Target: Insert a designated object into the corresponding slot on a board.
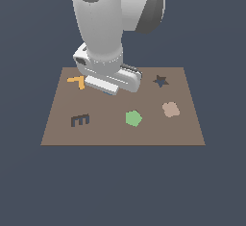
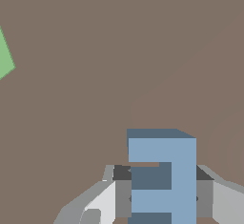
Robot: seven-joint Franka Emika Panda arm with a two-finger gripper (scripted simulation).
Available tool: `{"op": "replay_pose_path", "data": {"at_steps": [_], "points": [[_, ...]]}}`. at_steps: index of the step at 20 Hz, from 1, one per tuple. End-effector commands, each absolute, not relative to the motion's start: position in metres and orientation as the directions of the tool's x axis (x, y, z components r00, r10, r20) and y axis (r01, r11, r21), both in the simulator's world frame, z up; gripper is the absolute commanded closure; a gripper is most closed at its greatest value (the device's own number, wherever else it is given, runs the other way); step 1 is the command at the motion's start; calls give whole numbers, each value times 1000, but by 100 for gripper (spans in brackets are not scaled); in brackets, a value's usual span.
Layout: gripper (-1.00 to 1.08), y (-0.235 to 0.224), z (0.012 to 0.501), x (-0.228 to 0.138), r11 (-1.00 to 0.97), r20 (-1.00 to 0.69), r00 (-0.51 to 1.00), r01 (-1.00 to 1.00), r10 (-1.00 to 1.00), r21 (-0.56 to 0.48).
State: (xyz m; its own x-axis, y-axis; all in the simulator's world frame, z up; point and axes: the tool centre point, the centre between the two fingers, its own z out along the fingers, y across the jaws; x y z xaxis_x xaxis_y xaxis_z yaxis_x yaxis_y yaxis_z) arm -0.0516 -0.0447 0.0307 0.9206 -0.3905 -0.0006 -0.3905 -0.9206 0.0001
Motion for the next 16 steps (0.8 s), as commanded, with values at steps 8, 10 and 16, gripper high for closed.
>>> {"op": "replay_pose_path", "data": {"at_steps": [8,10,16], "points": [[108,-52,33,-19,-824,0,824,-566,-566,0],[108,-56,34,-9,-787,0,787,-617,-617,0],[108,-75,36,25,-626,0,626,-780,-780,-1]]}}
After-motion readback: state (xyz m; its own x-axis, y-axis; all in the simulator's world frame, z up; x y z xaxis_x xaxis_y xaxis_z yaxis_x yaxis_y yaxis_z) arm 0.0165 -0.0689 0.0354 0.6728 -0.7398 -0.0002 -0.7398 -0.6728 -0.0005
